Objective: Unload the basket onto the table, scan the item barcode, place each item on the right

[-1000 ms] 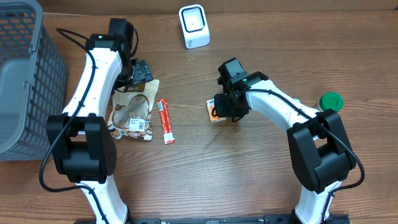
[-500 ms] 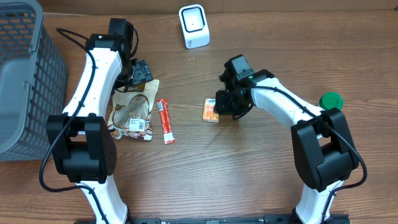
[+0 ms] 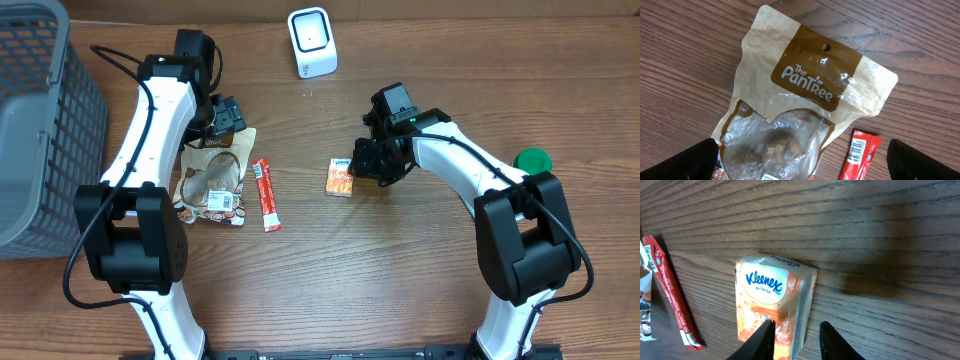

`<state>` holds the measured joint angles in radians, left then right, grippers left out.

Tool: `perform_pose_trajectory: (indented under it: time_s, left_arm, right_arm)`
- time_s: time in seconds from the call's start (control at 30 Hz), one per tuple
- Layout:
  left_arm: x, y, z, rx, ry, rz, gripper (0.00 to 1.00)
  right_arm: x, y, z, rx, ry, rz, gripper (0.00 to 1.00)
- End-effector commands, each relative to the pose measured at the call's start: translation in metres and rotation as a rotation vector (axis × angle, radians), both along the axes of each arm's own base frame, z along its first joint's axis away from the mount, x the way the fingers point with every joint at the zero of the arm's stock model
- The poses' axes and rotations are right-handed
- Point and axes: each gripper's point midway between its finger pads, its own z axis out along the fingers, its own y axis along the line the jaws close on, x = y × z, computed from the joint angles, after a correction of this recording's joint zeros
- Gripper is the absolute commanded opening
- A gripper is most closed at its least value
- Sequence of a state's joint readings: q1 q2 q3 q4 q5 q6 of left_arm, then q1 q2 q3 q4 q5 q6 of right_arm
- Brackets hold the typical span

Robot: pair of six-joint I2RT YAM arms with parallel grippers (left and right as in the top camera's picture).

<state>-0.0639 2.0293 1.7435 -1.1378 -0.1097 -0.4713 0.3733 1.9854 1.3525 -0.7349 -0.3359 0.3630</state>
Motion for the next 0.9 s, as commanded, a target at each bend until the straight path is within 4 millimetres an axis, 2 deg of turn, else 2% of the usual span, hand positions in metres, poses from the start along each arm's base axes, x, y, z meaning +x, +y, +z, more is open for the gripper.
perform_pose_trajectory:
  time_s: [0.0,0.87]
  left_arm:
    - [0.005,0.001,0.003,0.012,-0.011,0.001,1.0]
    - [0.005,0.001,0.003,0.012,-0.012,0.001,1.0]
  right_arm:
    - [-0.005,0.003,-0.005,0.022,0.025,0.0,0.3]
    - [-0.012,0.007,-0.025,0.023,0.064,-0.033,0.29]
